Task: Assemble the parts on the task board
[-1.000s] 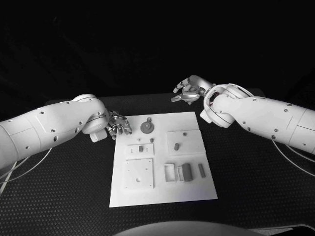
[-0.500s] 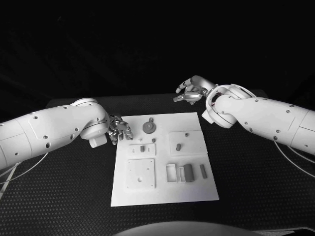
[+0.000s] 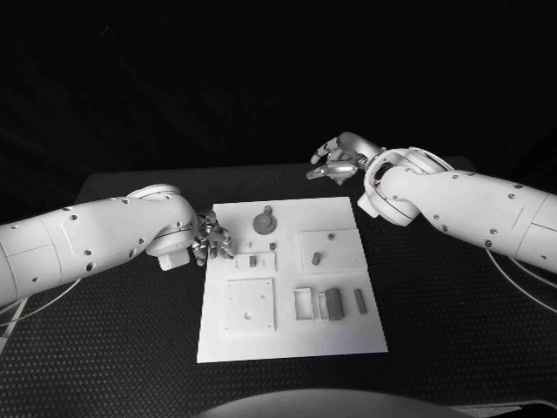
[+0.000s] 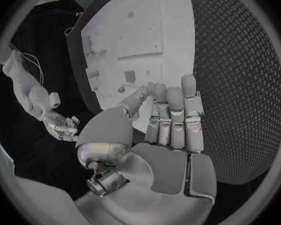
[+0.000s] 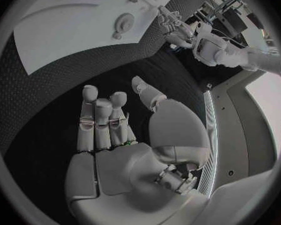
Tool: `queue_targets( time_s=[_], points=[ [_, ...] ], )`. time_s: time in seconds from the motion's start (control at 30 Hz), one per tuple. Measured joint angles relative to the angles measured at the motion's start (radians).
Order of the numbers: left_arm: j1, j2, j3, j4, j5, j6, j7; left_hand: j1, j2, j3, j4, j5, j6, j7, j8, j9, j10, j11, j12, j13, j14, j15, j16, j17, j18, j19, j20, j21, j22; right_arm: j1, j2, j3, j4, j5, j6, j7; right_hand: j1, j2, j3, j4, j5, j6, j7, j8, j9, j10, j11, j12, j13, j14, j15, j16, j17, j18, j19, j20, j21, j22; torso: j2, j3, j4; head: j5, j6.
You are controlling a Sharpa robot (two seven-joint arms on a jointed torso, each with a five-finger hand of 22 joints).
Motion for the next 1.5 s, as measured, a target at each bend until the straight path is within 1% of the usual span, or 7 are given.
queue_targets(
  time_s=[0.23,0.4,0.53,0.8,1.03,1.2,1.5],
  points=[
    [-0.007,-0.001,0.000,0.001,0.000,0.000,-0.001,0.000,0.000,0.000,0.001,-0.002,0.000,0.000,0.000,0.000,0.002,0.001,0.000,-0.001,0.004,-0.001,0.000,-0.001,0.000,0.001,0.001,0.000,0.000,0.000,0.001,0.000,-0.001,0.000,0.007,-0.003,0.000,0.000,0.000,0.000,0.000,0.000,0.000,0.000,0.000,0.000,0.000,0.000,0.000,0.000,0.000,0.000,-0.001,0.000,0.000,0.000,0.000,0.000,0.001,0.0005,-0.0010,0.000,0.000],
    [-0.014,0.001,0.000,0.008,0.005,-0.001,-0.003,0.000,0.000,0.000,0.001,0.001,0.000,0.000,0.000,0.000,0.002,0.001,-0.013,-0.006,0.004,-0.001,0.000,-0.006,0.000,0.002,0.002,0.000,-0.001,0.000,0.001,0.000,-0.002,0.000,0.012,-0.006,0.000,0.000,0.000,0.000,0.000,0.000,-0.001,0.000,0.000,-0.004,0.004,0.000,-0.001,0.000,0.000,0.000,-0.001,0.000,0.000,0.000,0.000,0.000,0.001,0.0004,-0.0020,-0.002,-0.003],
    [-0.014,0.001,0.000,0.008,0.008,-0.003,-0.003,0.000,0.000,0.000,0.001,0.001,0.000,0.000,0.000,0.000,0.003,0.000,-0.016,-0.007,0.005,-0.001,0.000,-0.006,0.000,0.004,-0.001,0.000,-0.001,0.000,0.001,0.000,-0.002,0.000,0.013,-0.007,0.000,0.000,0.000,0.000,0.000,0.001,-0.001,0.000,0.000,-0.004,0.004,0.000,-0.001,0.000,0.000,0.000,-0.001,0.000,0.000,0.000,0.000,0.000,0.001,-0.0006,-0.0015,-0.004,-0.003],
    [-0.016,0.003,0.000,0.008,0.012,-0.002,-0.004,0.004,-0.004,0.000,0.001,0.001,0.002,0.002,0.000,0.000,0.003,0.000,-0.027,-0.008,0.009,-0.002,0.000,-0.006,0.000,0.011,-0.004,0.000,0.000,0.000,0.001,0.000,-0.002,0.000,0.016,-0.010,0.000,0.000,0.000,0.000,0.000,0.001,-0.001,0.000,0.000,-0.004,0.004,0.000,-0.001,0.000,0.000,0.000,-0.001,0.000,0.000,0.000,0.000,0.000,0.000,-0.0010,0.0003,-0.006,-0.007],
    [-0.018,0.011,0.000,0.003,0.014,-0.002,-0.005,0.004,-0.004,-0.001,0.002,0.000,0.003,0.003,0.000,-0.001,0.005,-0.002,-0.027,-0.008,0.009,-0.002,0.004,-0.006,0.000,0.013,-0.006,0.000,0.000,0.000,0.001,0.000,-0.002,0.000,0.018,-0.011,0.000,0.000,0.000,0.000,0.000,0.001,-0.001,0.000,0.000,-0.004,0.004,0.000,-0.001,0.000,0.000,0.000,-0.001,0.000,0.000,0.000,0.000,0.000,0.000,-0.0012,-0.0003,-0.008,-0.009],
    [-0.020,0.016,0.000,-0.001,0.016,-0.003,-0.005,0.004,-0.004,-0.001,0.002,0.000,0.004,0.003,0.000,-0.001,0.005,-0.002,-0.027,-0.008,0.011,0.000,0.004,-0.006,0.000,0.016,-0.006,0.000,0.001,0.000,0.001,0.000,-0.001,0.000,0.018,-0.012,0.000,0.000,0.000,0.000,0.000,0.001,-0.002,0.000,0.000,-0.004,0.004,0.000,-0.001,0.000,0.000,0.000,-0.001,0.000,0.000,0.000,0.000,0.000,0.000,-0.0008,-0.0003,-0.016,-0.009],
    [-0.022,0.018,0.001,-0.002,0.020,-0.006,-0.005,0.004,-0.004,-0.004,0.002,-0.002,0.004,0.004,0.000,-0.001,0.007,-0.004,-0.031,-0.008,0.014,-0.003,0.008,-0.006,0.000,0.018,-0.007,0.004,0.002,0.000,0.000,-0.001,-0.001,0.000,0.019,-0.014,0.000,0.000,0.000,0.000,0.000,-0.003,-0.001,0.000,0.000,-0.004,0.004,0.000,-0.001,0.000,0.000,0.000,-0.002,0.000,0.000,0.000,0.000,0.000,0.000,-0.0001,-0.0003,-0.021,-0.009]
  ],
)
